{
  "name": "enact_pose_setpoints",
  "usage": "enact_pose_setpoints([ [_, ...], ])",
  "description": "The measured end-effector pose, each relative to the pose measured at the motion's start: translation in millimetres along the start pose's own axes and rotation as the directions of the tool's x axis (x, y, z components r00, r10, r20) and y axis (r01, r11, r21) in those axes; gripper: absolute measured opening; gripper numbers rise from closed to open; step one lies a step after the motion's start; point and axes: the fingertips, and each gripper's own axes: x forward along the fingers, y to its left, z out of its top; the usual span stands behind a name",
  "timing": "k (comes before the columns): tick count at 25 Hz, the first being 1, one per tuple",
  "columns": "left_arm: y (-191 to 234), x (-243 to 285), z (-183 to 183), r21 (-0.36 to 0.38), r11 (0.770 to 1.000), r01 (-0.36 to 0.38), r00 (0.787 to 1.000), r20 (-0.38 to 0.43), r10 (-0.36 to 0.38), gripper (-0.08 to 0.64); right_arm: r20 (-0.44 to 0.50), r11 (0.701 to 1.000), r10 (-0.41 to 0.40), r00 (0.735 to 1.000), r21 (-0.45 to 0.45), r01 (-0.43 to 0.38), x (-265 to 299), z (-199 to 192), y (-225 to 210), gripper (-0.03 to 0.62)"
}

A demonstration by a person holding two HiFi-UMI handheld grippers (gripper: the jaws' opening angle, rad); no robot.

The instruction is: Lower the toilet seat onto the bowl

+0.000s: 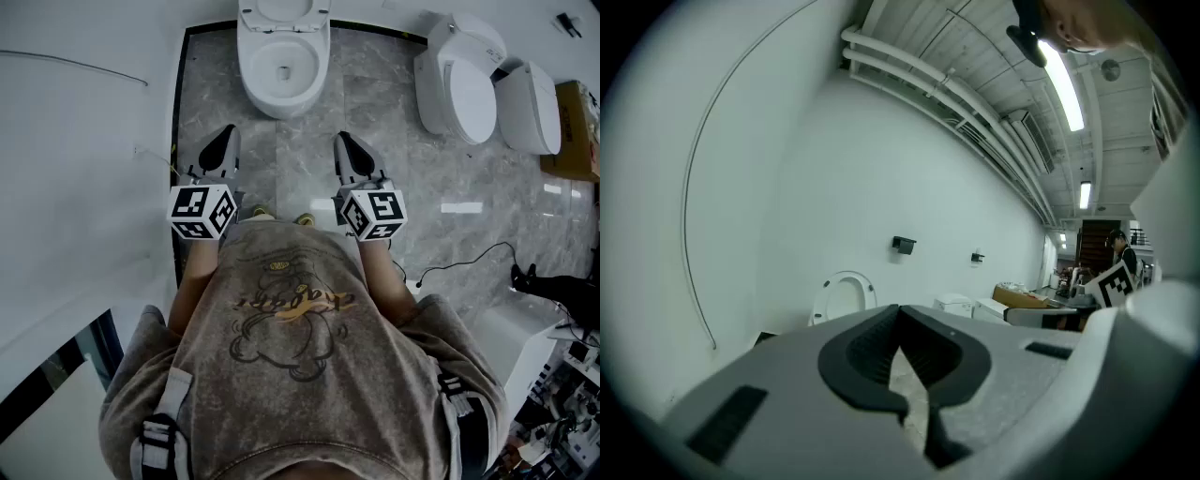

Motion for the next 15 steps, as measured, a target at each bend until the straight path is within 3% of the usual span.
enact_pose_setpoints([
  [9, -1, 29, -24, -0.021, 1.0, -0.021, 1.0, -0.003, 0.021, 0.009, -0.017, 0.999, 0.042, 0.999, 0.027, -0.041, 13, -17, -27, 0.028],
  [15, 29, 81, -17, -0.037, 0.999, -0.008, 1.0, -0.006, 0.008, 0.009, -0.037, 0.999, 0.022, 0.999, 0.042, -0.021, 67, -21, -56, 0.028],
])
